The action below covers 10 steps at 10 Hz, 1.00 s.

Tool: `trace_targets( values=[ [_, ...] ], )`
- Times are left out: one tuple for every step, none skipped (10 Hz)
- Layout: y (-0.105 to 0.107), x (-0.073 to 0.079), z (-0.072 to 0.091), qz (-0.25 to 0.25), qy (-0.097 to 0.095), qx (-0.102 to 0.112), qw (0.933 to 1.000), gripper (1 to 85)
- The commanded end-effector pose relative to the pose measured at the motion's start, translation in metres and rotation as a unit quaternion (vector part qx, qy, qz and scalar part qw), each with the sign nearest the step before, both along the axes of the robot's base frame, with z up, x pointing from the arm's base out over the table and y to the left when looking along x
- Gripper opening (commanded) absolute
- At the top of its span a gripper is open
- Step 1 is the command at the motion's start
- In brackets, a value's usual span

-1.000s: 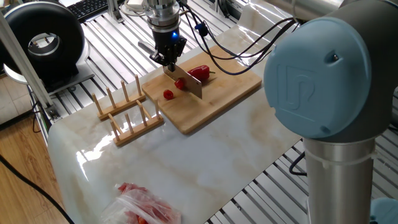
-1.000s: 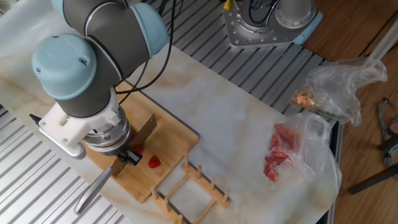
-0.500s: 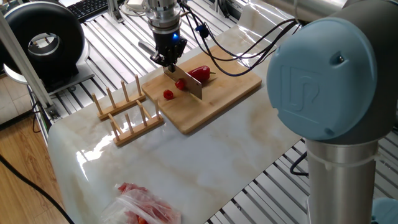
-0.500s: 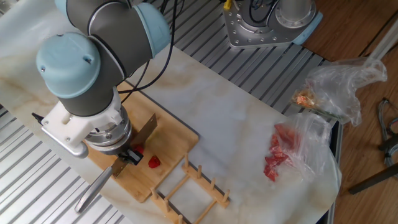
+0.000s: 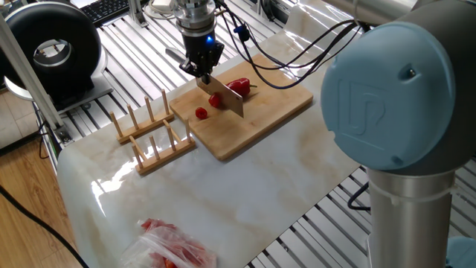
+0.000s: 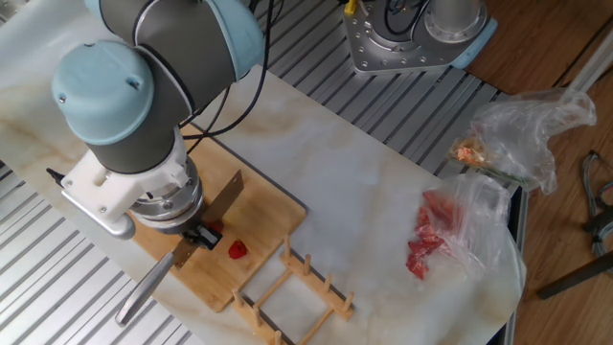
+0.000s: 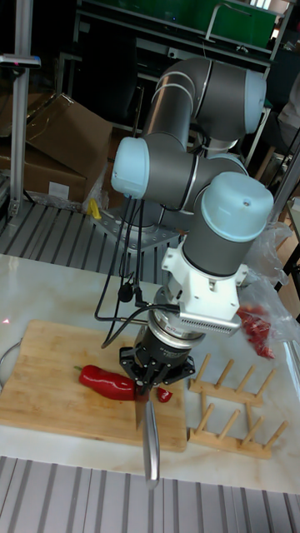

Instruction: Chop the chili peppers

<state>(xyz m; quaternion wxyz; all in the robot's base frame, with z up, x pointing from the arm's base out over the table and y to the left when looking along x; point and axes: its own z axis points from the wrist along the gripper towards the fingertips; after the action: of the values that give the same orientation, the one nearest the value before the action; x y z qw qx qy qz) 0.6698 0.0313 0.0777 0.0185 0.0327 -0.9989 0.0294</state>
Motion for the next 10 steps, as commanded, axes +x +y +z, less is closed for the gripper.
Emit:
trace_targets(
  values=[
    [-0.003,-0.010,0.006,0.002,0.005,0.004,1.0000,1.3],
    [-0.003,-0.015,0.005,0.002,0.005,0.007,1.0000,1.3],
    [-0.002,-0.018,0.002,0.002,0.002,0.008,1.0000,1.3],
    [-0.002,-0.020,0.000,0.002,-0.001,0.008,1.0000,1.3],
    [-0.002,-0.023,-0.001,0.002,-0.002,0.008,1.0000,1.3],
    [0.000,-0.026,-0.002,0.002,-0.002,0.011,0.9999,1.3],
    [0.001,-0.029,-0.001,0.002,-0.002,0.011,0.9999,1.3],
    [0.001,-0.031,-0.001,0.002,-0.002,0.011,0.9999,1.3],
    [0.000,-0.033,-0.003,0.004,-0.003,0.011,0.9999,1.3],
    [-0.002,-0.034,-0.006,0.004,-0.007,0.009,0.9999,1.3]
  ],
)
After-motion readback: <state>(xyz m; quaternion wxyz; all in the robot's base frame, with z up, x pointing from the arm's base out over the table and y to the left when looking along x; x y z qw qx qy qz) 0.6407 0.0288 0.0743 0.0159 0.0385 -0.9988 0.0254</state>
